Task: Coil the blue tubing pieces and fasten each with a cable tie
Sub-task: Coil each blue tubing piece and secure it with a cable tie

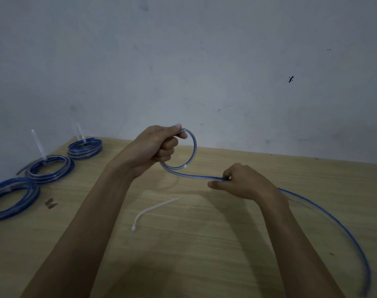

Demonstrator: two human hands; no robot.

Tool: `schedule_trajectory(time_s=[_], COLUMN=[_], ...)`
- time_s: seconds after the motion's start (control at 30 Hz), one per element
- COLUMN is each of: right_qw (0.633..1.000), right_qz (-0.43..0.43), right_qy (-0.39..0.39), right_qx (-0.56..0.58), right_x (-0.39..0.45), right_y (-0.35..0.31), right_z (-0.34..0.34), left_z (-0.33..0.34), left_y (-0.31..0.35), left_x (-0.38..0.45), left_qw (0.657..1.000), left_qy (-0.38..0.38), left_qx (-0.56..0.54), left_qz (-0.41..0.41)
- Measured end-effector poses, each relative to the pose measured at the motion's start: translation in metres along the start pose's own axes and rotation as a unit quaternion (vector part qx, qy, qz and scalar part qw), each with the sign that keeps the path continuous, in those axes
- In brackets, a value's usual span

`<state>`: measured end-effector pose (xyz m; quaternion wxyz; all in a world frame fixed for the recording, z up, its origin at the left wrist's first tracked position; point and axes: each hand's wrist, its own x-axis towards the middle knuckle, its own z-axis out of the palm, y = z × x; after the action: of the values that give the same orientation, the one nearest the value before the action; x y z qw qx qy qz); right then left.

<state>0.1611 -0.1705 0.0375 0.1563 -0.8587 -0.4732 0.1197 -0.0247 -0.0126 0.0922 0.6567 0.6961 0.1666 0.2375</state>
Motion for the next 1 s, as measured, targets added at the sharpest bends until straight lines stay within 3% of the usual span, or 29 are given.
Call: schedule_trajectory(time_s=[0.1,0.17,0.27,0.4,0.53,0.63,0.73,0.83,1.0], right_qw=[0.995,0.995,0.993,0.979,0.965,0.934,0.877,0.859,0.872], right_qz=[-0.046,-0.081,-0.088,-0.005,0.006,-0.017,-0.025,-0.051,-0.066], right_qy=[-0.042,-0.022,0.072,0.195,0.243,0.202,0.125,0.103,0.055], right_qx=[0.078,0.063,-0.018,-0.063,0.095,0.293,0.464,0.499,0.483], right_x=[-0.003,0.001,0.008,0.009,0.01,0.01,-0.001,-0.015,-0.031], right_y=[0.001,-0.003,-0.007,-0.011,-0.014,-0.022,-0.029,-0.032,-0.043], right_z=[-0.006,-0.005,0.001,0.007,0.005,-0.004,-0.018,-0.033,-0.045], left_z=[-0.002,0.0,0.006,0.02,0.038,0.057,0.07,0.065,0.052], left_y=[0.008,0.011,0.01,0.002,-0.009,-0.023,-0.037,-0.041,-0.04], left_x=[-0.008,-0.012,-0.013,-0.011,-0.007,-0.005,-0.002,0.002,0.006], left_qw=[0.993,0.983,0.97,0.953,0.908,0.873,0.87,0.894,0.917], left_qy=[-0.004,-0.006,-0.047,-0.113,-0.158,-0.146,-0.105,-0.042,0.037], left_qx=[0.12,0.183,0.235,0.283,0.387,0.465,0.482,0.443,0.385], left_qz=[0.015,0.018,0.03,-0.004,-0.017,0.001,0.018,0.061,0.096])
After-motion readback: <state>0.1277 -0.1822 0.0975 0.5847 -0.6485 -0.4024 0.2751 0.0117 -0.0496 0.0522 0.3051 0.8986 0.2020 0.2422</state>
